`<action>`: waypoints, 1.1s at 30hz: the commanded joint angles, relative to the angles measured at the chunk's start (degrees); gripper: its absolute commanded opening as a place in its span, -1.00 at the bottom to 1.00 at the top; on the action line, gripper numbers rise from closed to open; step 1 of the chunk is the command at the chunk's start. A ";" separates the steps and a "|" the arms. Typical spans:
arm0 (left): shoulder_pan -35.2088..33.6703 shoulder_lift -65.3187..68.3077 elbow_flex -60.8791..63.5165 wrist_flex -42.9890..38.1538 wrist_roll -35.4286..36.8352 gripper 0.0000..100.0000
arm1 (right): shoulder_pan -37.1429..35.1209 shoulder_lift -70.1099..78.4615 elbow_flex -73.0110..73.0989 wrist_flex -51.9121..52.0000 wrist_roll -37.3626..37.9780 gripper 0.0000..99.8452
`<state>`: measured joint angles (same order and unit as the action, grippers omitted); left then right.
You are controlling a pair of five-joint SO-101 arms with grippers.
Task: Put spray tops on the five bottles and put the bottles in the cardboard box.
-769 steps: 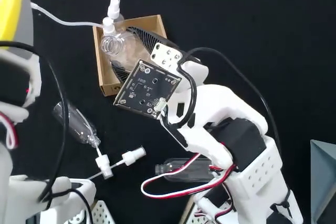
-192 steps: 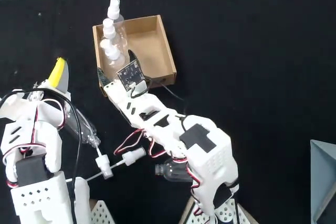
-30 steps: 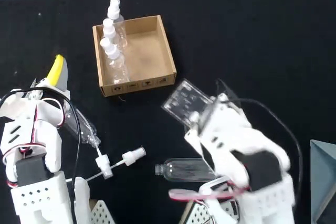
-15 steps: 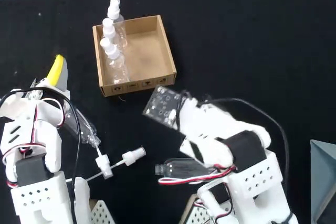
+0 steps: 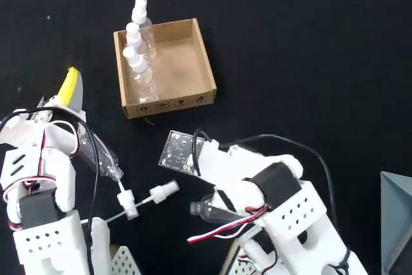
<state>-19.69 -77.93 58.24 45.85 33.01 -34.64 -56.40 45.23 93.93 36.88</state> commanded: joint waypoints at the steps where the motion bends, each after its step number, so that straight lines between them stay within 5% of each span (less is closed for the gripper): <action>1: -0.40 -0.97 -1.19 -1.41 0.18 -0.45 | -1.49 0.92 1.63 -3.25 -0.70 -0.33; 19: -0.40 -0.97 -1.19 -1.41 0.18 -0.45 | -10.99 1.27 10.24 -8.62 -4.31 -0.33; 33: -0.40 -0.97 -1.19 -1.49 0.18 -0.45 | -14.95 15.96 8.92 -10.81 -4.75 -0.33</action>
<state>-19.69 -77.93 58.24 45.85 33.01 -47.56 -41.89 55.52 84.79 32.66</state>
